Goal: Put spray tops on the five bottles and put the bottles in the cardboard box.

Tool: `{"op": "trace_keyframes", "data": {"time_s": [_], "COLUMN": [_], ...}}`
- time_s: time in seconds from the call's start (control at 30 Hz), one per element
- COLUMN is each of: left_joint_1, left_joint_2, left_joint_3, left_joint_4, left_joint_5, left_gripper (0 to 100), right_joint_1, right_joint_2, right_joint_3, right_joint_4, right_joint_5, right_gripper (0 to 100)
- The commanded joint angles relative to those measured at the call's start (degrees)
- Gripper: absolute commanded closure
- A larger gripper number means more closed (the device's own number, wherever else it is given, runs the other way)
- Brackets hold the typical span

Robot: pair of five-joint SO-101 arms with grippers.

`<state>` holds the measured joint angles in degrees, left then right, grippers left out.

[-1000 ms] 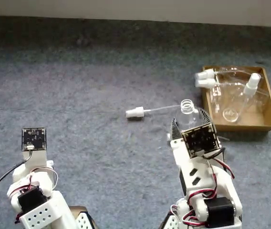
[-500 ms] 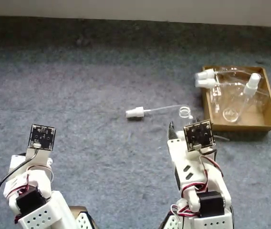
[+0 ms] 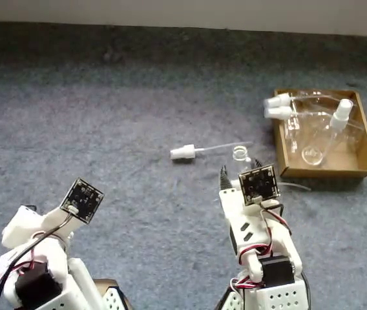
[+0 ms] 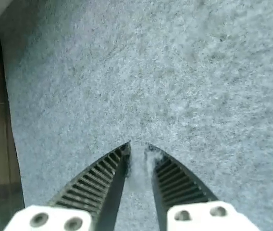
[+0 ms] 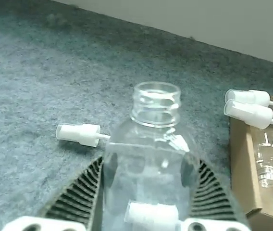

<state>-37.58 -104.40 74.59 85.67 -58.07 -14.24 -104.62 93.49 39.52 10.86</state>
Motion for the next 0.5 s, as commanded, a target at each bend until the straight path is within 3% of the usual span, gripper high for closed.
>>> {"op": "trace_keyframes", "data": {"time_s": [0.0, 0.47], "left_joint_1": [1.4, 1.0], "left_joint_2": [-0.4, -0.4], "left_joint_3": [-8.3, -11.2], "left_joint_4": [4.3, 6.2], "left_joint_5": [-0.5, -0.6], "left_gripper": [99, 99], "right_joint_1": [-0.7, -0.7], "right_joint_2": [-0.7, -0.7], "right_joint_3": [0.8, 1.3], "right_joint_4": [-1.5, -1.5], "right_joint_5": [-0.7, -0.4], "right_gripper": [86.4, 86.4]}}
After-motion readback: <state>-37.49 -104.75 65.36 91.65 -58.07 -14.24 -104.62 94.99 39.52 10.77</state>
